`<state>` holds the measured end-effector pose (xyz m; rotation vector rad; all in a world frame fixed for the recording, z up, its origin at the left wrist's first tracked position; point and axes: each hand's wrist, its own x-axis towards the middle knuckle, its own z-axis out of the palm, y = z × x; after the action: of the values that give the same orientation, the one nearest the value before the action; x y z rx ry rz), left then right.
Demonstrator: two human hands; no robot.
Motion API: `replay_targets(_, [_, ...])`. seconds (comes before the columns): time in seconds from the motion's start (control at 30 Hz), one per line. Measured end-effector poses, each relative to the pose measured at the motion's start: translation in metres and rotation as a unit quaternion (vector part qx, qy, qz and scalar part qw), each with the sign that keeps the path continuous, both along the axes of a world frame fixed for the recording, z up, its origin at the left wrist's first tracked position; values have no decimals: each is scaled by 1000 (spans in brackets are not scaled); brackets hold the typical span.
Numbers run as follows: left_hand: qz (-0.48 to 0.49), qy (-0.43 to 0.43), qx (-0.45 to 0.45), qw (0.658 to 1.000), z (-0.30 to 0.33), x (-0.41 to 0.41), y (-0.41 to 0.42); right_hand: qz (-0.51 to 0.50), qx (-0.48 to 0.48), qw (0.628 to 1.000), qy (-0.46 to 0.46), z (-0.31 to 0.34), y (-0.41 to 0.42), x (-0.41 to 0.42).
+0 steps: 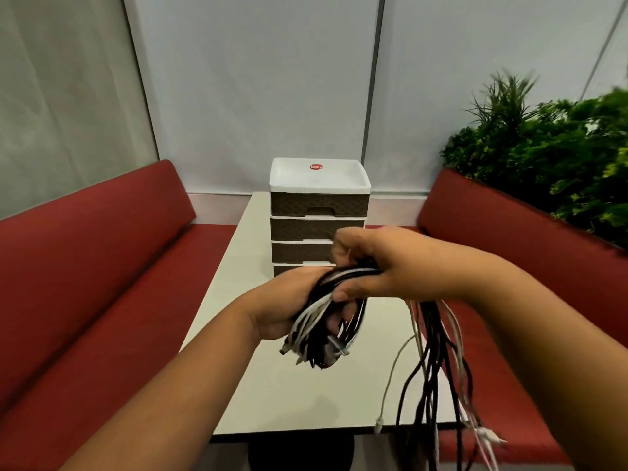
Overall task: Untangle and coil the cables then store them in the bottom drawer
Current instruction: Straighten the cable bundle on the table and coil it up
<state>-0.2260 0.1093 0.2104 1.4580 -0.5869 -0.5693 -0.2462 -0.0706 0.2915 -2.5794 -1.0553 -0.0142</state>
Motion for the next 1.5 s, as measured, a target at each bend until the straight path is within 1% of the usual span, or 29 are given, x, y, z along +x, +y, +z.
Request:
replay_targets(0.03, [-35,29,-33,998,1,3,0,-1,29,1000,9,2,-2,4])
replay_targets(0.1, [-131,78,-85,985,3,6,1,-3,69,997,40,3,-6,11])
replay_targets(0.13, [-166,77,-95,979,2,8,2,-1,87,994,59,3,-8,14])
replay_targets(0.2, [-207,45,-72,975,3,11,3,2,137,985,103,2,-11,20])
replay_targets(0.27, [-184,3,-24,983,8,6,4,22,180,970,161,-2,-17,26])
replay_targets(0.3, [-180,-1,-12,984,11,6,5,31,205,958,200,-6,-21,30])
replay_targets(0.37, [-200,15,-32,979,15,7,8,56,260,923,279,-16,-29,36])
replay_targets(0.43, [-220,34,-66,973,19,9,12,83,312,888,327,-28,-38,40])
replay_targets(0.53, [-234,39,-108,966,25,12,16,101,383,849,350,-50,-48,41])
replay_targets(0.6, [-228,35,-123,965,27,16,20,93,413,836,349,-68,-48,39])
replay_targets(0.7, [-222,44,-149,962,31,23,26,47,448,830,330,-96,-46,36])
replay_targets(0.83, [-240,93,-215,942,39,34,34,25,486,804,342,-132,-38,35])
replay_targets(0.9, [-228,111,-246,936,42,41,35,7,512,778,365,-151,-28,34])
replay_targets(0.97, [-187,113,-267,939,43,48,34,-32,533,754,383,-170,-16,33])
replay_targets(1.0, [-154,109,-273,943,44,52,34,-52,526,756,387,-179,-10,31])
replay_targets(1.1, [-45,77,-260,961,46,60,35,-128,457,794,380,-199,5,23])
replay_targets(1.17, [29,47,-228,972,43,66,36,-191,423,812,354,-203,15,19])
replay_targets(1.23, [79,22,-212,974,37,70,33,-243,384,836,306,-202,23,17])
replay_targets(1.37, [167,-2,-244,955,27,70,23,-303,237,905,180,-202,33,17])
replay_targets(1.43, [219,-10,-255,942,24,70,17,-325,181,917,145,-203,36,17])
replay_targets(1.5, [259,-16,-272,927,21,72,15,-333,179,911,166,-203,37,17])
